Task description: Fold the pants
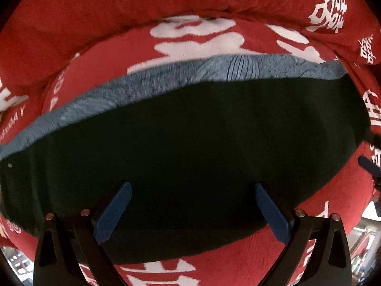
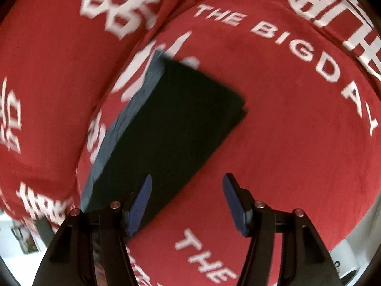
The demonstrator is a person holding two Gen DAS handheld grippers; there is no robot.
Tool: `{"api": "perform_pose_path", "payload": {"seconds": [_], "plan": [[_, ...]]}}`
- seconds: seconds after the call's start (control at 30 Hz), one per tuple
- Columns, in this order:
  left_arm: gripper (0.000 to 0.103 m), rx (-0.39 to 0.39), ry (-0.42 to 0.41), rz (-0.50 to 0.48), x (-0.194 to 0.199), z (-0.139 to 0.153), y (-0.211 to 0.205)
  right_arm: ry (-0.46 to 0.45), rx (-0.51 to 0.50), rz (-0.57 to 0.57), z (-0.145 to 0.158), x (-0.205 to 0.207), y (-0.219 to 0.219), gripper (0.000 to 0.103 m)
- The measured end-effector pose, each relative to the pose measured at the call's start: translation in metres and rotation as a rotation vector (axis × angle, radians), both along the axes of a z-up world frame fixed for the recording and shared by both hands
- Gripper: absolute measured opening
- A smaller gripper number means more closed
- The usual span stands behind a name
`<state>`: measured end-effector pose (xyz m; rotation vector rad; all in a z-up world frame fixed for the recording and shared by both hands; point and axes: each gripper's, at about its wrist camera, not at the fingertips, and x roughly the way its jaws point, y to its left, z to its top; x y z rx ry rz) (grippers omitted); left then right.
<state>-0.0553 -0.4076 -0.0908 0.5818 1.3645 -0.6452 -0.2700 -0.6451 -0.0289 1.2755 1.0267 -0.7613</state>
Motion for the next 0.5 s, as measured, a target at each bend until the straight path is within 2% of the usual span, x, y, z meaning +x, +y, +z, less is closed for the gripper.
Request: {"api": "perform_pose_path", "payload": {"seconds": [0.07,0.1,0.13,0.17,0.23,0.37,0.43,0.5], "plan": [[0.103,-0.013,-0.008,0.014,-0.001,-0.001,0.003,-0.028,0.020,-0.045,-0.008,-0.006,-0.011,0.058],[0.103,-0.012,-0.010,0.013,-0.001,0.000,0.002,-0.040,0.026,-0.053,-0.010,-0.005,-0.013,0.040],[0.103,-0.008,-0.012,0.012,-0.001,0.000,0.002,-0.052,0.035,-0.059,-0.013,-0.006,-0.016,0.017],[0.103,0.001,-0.013,0.009,-0.001,0.001,0.001,-0.058,0.039,-0.059,-0.013,-0.006,-0.019,0.012],[0.103,0.012,-0.031,0.000,-0.001,0.006,-0.002,-0.069,0.012,-0.037,-0.005,-0.004,-0.022,0.008],[0.103,-0.002,-0.096,0.022,0.002,0.020,0.002,-0.042,-0.057,0.043,0.014,0.003,-0.024,0.008],[0.103,0.025,-0.085,0.045,0.006,0.013,0.005,0.000,-0.064,0.065,0.009,0.002,-0.027,0.008],[0.103,0.031,-0.052,0.061,0.010,0.002,0.009,0.011,-0.027,0.064,-0.006,0.000,-0.032,0.008]]}}
